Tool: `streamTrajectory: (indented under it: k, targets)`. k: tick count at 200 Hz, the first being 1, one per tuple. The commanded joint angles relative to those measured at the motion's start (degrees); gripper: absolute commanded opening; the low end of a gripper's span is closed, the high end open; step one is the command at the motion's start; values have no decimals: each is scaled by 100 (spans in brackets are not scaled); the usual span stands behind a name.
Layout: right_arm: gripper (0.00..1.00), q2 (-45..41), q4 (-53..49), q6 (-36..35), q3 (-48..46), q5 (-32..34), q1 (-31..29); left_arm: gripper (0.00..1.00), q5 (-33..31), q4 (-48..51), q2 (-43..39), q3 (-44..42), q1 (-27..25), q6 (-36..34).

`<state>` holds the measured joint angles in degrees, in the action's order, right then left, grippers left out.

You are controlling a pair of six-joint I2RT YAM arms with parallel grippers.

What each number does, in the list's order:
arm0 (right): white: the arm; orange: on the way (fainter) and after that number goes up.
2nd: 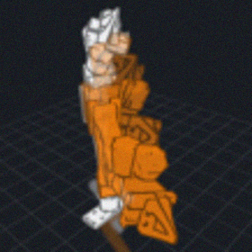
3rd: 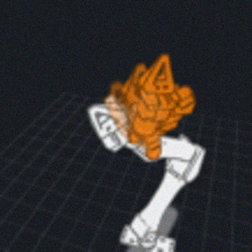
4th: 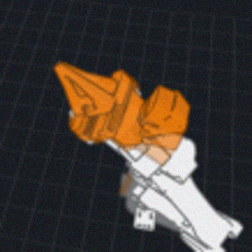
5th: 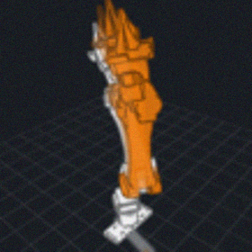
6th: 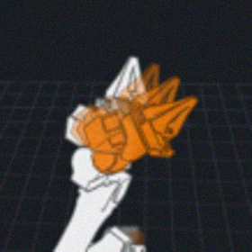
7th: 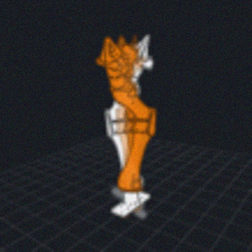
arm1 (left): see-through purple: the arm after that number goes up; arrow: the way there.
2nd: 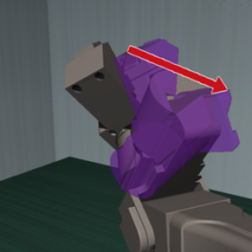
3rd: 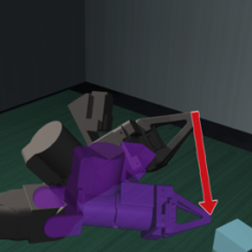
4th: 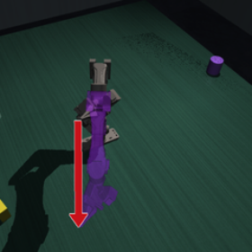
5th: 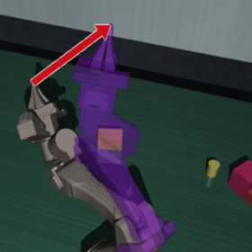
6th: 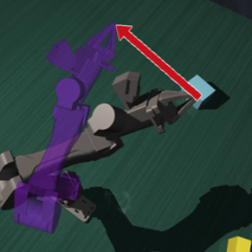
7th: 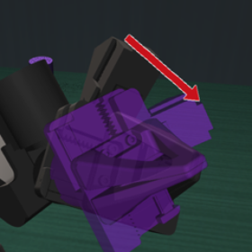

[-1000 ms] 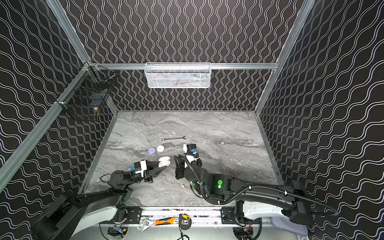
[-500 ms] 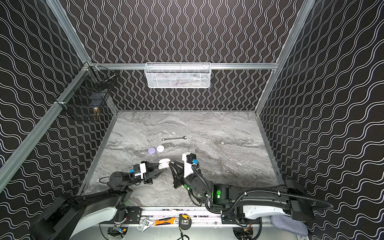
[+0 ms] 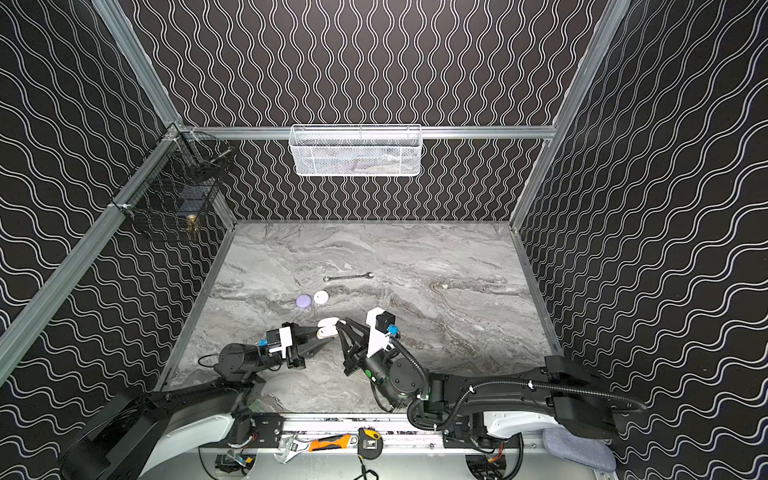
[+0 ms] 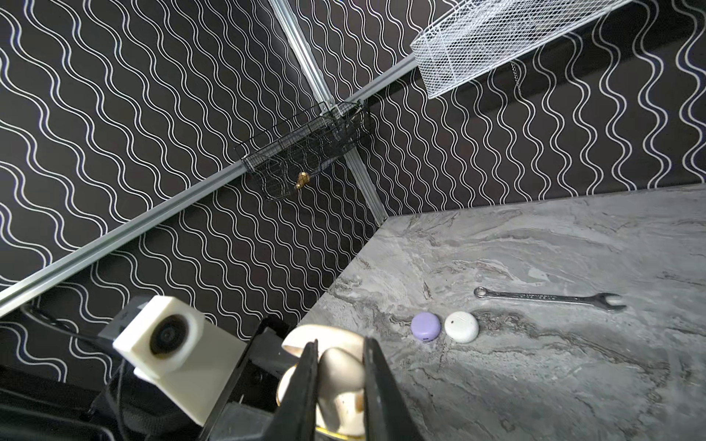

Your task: Insert the wireless bluetooth earbuds into the charging case

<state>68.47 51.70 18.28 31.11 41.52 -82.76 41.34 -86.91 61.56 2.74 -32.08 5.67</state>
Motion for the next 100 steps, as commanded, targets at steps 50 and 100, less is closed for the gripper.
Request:
streamTrajectory:
  k: [50,100]
  targets:
    - [14,237,767,-150,-71,297,5,0,60,-186,-21,7,-14,-18]
    - [14,462,1166,-226,-149,296,6,0,63,-192,-82,-7,-15,-6]
